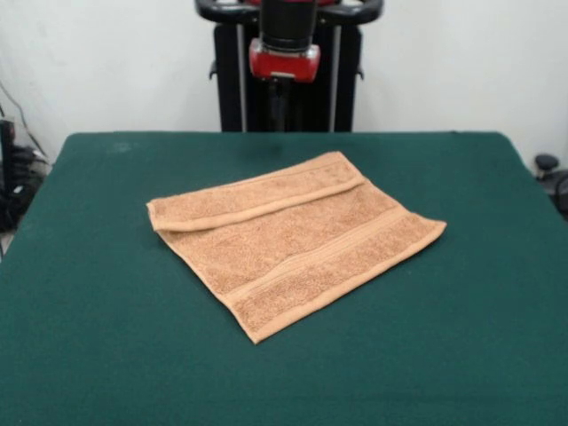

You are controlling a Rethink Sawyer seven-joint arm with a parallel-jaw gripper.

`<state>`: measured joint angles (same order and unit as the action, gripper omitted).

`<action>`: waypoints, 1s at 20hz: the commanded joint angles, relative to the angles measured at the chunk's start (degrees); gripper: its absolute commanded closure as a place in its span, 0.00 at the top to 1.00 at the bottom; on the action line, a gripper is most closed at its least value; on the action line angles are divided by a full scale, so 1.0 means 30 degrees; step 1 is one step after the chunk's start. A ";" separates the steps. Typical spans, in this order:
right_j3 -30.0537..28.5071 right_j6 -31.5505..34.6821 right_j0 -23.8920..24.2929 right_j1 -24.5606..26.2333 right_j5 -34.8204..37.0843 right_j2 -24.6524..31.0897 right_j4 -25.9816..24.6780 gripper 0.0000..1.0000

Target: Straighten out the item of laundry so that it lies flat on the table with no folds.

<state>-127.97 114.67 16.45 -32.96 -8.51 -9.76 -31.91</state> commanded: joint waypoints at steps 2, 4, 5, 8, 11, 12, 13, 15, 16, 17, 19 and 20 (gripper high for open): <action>0.3549 -0.0048 -0.0047 -0.0082 0.2351 0.2968 -0.0272 0.00; 0.3951 -0.0211 0.0068 -0.0094 0.2685 0.3192 -0.0404 0.00; 0.4156 -0.0287 0.0134 -0.0052 0.2841 0.3312 -0.0432 0.00; 0.4844 -0.0430 0.0196 0.0110 0.3141 0.3502 -0.0528 0.00; 0.5430 -0.0592 0.0403 0.0235 0.3588 0.3845 -0.0637 0.00; 0.5598 -0.0669 0.0493 0.0270 0.3721 0.3951 -0.0695 0.00; 0.5769 -0.0760 0.0611 0.0313 0.3845 0.4078 -0.0782 0.00; 0.6112 -0.0989 0.0938 0.0397 0.4153 0.4425 -0.0945 0.00; 0.6289 -0.1137 0.1123 0.0413 0.4323 0.4619 -0.1054 0.00; 0.6441 -0.1296 0.1332 0.0440 0.4500 0.4845 -0.1146 0.00; 0.6743 -0.1532 0.1708 0.0496 0.4840 0.5259 -0.1368 0.00; 0.6843 -0.1598 0.1887 0.0508 0.5000 0.5445 -0.1480 0.00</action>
<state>-115.32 114.67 20.16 -34.02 -1.36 -2.38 -33.94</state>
